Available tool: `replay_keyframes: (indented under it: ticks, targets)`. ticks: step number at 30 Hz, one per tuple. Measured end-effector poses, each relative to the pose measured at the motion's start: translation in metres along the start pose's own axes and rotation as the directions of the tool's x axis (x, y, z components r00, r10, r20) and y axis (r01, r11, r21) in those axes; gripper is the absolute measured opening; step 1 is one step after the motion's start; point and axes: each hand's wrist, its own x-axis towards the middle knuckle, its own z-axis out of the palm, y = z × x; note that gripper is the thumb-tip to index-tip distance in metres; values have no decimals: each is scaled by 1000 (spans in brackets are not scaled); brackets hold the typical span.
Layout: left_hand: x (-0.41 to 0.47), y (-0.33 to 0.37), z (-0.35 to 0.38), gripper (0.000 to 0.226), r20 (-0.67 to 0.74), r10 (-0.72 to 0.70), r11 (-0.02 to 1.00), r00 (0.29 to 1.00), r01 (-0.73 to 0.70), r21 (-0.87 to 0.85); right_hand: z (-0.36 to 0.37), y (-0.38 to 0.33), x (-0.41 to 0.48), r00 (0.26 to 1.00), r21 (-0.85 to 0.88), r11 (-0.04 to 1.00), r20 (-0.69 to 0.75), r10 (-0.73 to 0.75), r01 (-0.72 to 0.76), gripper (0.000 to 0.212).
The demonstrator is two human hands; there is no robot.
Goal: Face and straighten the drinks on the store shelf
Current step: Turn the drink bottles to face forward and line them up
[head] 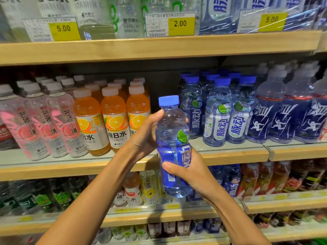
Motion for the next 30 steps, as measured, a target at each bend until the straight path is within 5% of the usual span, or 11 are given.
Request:
replay_keyframes:
  ticks: [3,5,7,9,12,14,18,25,30]
  targets:
    - [3,-13,-7,25,-193,60,991,979,-35,128,-9,-4,6,993,-60,997,-104,-63,57,38]
    - [1,-28,-15,18,-227,179,909,957,-73,411,-16,-3,13,975,-107,992,-204,-94,73,43]
    - [-5,-46,-28,16,-90,338,610,937,-145,779,-25,0,23,942,-166,984,-315,-116,65,56]
    - [-11,-63,-41,19,74,371,233,926,-170,958,-33,4,34,907,-243,969,-400,-133,35,67]
    - [-12,-77,-53,34,297,318,-254,900,-221,942,-41,12,49,857,-331,942,-498,-133,-46,80]
    - [-9,-81,-59,39,428,254,-432,867,-294,853,-44,17,55,823,-349,934,-550,-141,-73,83]
    - [-2,-86,-71,39,505,166,-524,847,-358,773,-43,21,65,766,-388,920,-609,-207,-60,73]
    - [-3,-90,-74,37,520,180,-527,835,-365,768,-40,35,50,763,-519,848,-589,-267,-105,77]
    - [-4,-89,-72,38,513,182,-525,839,-358,772,-36,43,29,639,-664,742,-608,-470,-86,70]
